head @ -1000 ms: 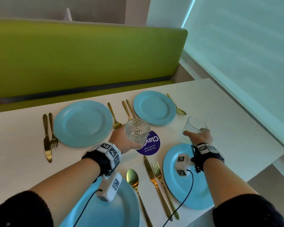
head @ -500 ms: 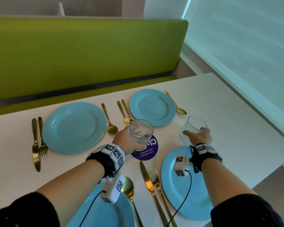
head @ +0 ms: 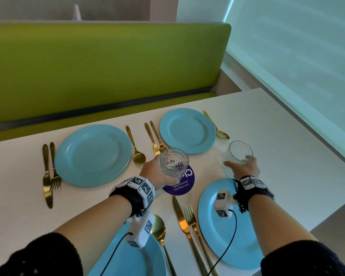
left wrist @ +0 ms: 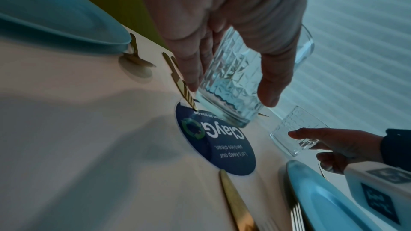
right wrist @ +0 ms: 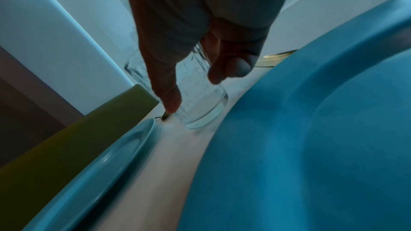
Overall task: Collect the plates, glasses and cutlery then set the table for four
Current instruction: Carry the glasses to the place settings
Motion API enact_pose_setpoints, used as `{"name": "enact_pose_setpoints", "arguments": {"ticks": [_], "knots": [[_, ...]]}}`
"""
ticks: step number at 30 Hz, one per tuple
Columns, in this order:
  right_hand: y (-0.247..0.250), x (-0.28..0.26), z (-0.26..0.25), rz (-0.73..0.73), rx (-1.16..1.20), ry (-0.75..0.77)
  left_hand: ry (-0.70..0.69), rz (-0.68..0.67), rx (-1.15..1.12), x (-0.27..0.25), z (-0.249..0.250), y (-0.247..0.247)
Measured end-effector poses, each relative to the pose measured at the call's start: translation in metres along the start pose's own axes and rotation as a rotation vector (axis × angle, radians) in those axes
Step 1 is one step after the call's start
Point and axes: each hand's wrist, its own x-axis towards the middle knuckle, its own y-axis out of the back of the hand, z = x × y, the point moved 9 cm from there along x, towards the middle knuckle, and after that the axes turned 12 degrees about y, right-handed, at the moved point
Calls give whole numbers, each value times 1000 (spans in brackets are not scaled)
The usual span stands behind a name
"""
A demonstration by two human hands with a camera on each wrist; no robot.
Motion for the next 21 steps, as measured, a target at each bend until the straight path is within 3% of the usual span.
{"name": "enact_pose_setpoints", "arguments": {"ticks": [12,21], "knots": [[7,3,10,-65,-44,8,-31,-18,159,0,9,-25],[17,1,9,-75,-63,61,-18,-27,155,4,3,-29]]}}
